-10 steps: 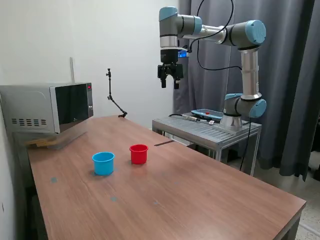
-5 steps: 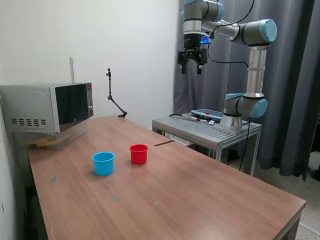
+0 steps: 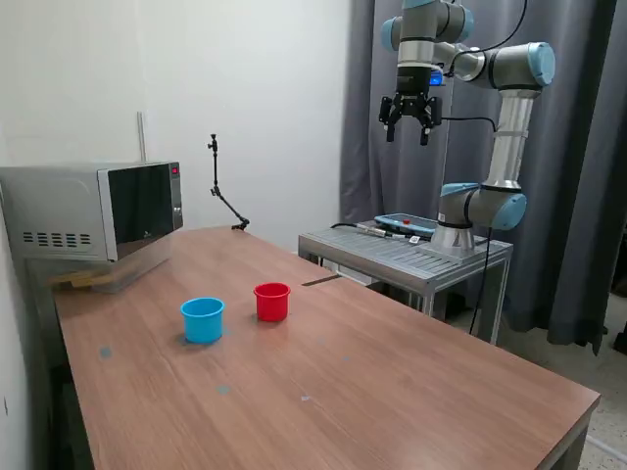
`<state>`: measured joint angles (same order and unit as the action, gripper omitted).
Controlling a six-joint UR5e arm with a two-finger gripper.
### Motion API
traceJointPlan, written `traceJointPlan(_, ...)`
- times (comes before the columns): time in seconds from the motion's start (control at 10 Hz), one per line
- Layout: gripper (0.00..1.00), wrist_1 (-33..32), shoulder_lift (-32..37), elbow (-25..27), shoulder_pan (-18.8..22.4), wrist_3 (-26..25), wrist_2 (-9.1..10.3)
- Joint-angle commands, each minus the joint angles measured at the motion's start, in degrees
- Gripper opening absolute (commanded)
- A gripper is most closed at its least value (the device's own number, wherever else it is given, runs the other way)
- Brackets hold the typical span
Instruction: Place red objects in the red bin, and blue objects in the blue bin.
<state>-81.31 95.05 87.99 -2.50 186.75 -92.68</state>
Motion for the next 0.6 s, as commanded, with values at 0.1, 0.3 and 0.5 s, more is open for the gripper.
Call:
traceJointPlan(0.1,1.00,0.01,4.96,5.87,2.15,0.11,0.13)
traceJointPlan(0.3,1.00,0.01,4.62,5.36,1.80,-0.07,0.65)
traceJointPlan(0.5,1.00,-2.95,4.18,5.17,1.53,-0.06,0.57)
